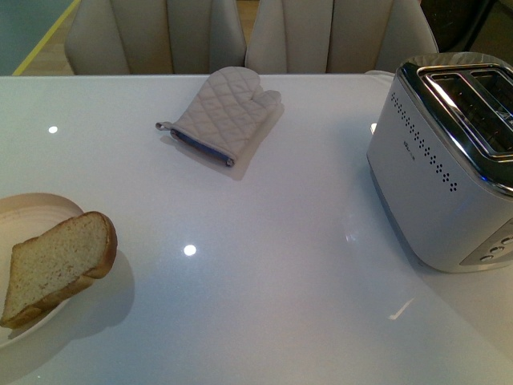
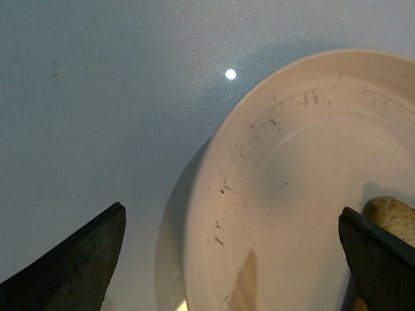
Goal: Put bread into toaster
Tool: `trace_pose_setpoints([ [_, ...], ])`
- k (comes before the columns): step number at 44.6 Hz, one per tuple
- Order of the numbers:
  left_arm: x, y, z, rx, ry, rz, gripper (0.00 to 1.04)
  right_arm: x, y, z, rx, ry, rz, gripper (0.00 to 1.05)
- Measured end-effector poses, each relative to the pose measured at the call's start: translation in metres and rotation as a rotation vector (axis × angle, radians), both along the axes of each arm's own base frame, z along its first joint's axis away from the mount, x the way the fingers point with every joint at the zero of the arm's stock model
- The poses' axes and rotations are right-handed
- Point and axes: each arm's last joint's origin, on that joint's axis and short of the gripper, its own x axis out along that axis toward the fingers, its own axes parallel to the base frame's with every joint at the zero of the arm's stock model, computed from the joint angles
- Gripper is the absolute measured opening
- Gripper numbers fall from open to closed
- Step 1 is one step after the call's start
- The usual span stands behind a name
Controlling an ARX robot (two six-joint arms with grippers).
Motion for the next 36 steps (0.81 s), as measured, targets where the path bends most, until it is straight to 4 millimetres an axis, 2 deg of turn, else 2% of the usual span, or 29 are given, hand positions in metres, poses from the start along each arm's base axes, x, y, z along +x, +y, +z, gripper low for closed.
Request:
trace_pose_setpoints([
  [14,0.018,-0.006,-0.030,0.010,0.073,-0.024,0.96,0.000,0.000,0.000,0.000,0.000,0.000,0.96],
  [21,0.027,-0.014,-0.041,0.016,0.097,-0.048,0.68,0.000,0.000,0.000,0.000,0.000,0.000,0.96],
  [27,0.033,-0.021,-0.041,0.008,0.088,-0.062,0.44,0.000,0.000,0.000,0.000,0.000,0.000,0.96],
  [32,0.039,-0.036,-0.040,-0.006,0.076,-0.110,0.23,0.000,0.000,0.000,0.000,0.000,0.000,0.96],
  [36,0.043,-0.051,-0.038,-0.032,0.063,-0.148,0.10,0.000,0.000,0.000,0.000,0.000,0.000,0.96],
])
